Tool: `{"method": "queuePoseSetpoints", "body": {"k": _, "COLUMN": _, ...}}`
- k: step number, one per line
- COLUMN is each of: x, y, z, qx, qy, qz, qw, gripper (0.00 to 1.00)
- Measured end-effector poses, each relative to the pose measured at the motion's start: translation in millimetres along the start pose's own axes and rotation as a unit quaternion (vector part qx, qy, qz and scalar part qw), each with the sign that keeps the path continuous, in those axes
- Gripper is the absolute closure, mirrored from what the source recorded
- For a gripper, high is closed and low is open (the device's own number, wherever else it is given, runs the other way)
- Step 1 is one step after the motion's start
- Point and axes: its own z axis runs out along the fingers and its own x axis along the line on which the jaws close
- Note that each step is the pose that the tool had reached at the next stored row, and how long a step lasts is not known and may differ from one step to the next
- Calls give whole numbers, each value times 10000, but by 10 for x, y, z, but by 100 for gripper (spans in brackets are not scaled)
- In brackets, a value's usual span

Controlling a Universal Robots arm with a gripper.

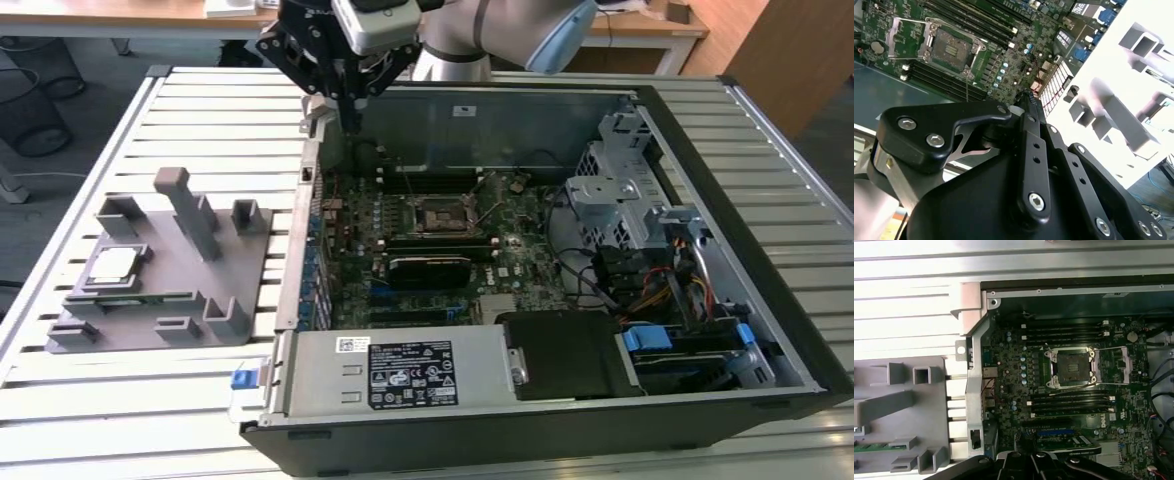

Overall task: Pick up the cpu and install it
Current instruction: 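Reach for the cpu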

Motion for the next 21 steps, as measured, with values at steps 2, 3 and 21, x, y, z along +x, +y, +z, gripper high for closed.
{"method": "queuePoseSetpoints", "body": {"k": 2, "x": 32, "y": -2, "z": 0, "qx": 0, "qy": 0, "qz": 0, "qw": 10000, "gripper": 89}}
{"method": "queuePoseSetpoints", "body": {"k": 3, "x": 45, "y": -3, "z": 1, "qx": 0, "qy": 0, "qz": 0, "qw": 10000, "gripper": 89}}
{"method": "queuePoseSetpoints", "body": {"k": 21, "x": 230, "y": -17, "z": 4, "qx": 0, "qy": 0, "qz": 1, "qw": 10000, "gripper": 89}}
